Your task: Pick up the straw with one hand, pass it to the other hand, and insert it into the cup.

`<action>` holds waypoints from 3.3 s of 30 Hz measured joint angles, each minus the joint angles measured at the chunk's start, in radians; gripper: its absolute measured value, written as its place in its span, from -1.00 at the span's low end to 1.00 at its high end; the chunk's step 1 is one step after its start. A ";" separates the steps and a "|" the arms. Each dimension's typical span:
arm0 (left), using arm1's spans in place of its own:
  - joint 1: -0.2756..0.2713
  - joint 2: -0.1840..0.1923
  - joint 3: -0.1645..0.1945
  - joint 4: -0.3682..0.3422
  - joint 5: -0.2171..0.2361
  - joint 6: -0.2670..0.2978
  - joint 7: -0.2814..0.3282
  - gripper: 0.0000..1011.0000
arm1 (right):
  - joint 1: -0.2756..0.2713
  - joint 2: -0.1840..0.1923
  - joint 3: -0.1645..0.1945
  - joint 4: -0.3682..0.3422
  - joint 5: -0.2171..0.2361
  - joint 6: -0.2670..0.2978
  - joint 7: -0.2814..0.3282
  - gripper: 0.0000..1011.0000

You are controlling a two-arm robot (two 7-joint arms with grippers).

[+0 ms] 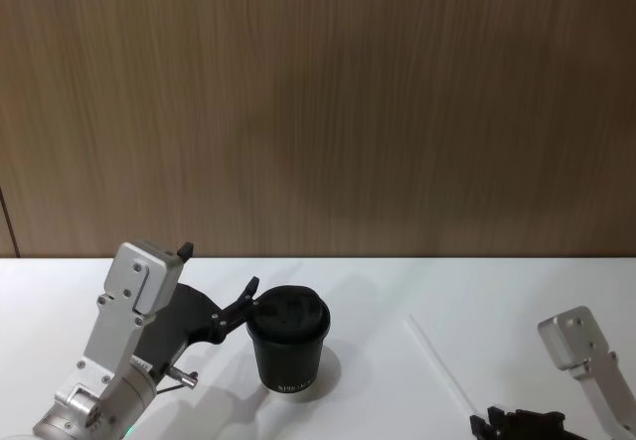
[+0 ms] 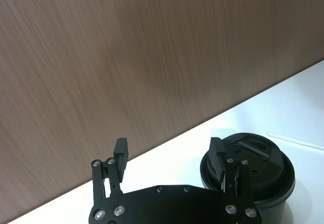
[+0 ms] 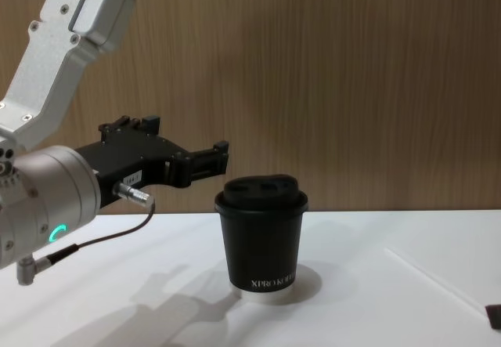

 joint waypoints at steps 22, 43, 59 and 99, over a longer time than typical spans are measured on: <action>0.000 0.000 0.000 0.000 0.000 0.000 0.000 0.98 | -0.013 0.010 0.007 -0.002 -0.003 -0.001 0.019 -1.00; 0.000 0.000 0.000 0.000 0.000 0.000 0.000 0.98 | -0.040 -0.023 0.073 -0.058 0.029 -0.184 0.001 -1.00; 0.000 0.000 0.000 0.000 0.000 0.000 0.000 0.98 | -0.029 -0.057 0.107 -0.103 0.141 -0.361 0.106 -1.00; 0.000 0.000 0.000 0.000 0.000 0.000 0.000 0.98 | 0.034 -0.133 -0.001 -0.077 0.504 -0.386 0.429 -1.00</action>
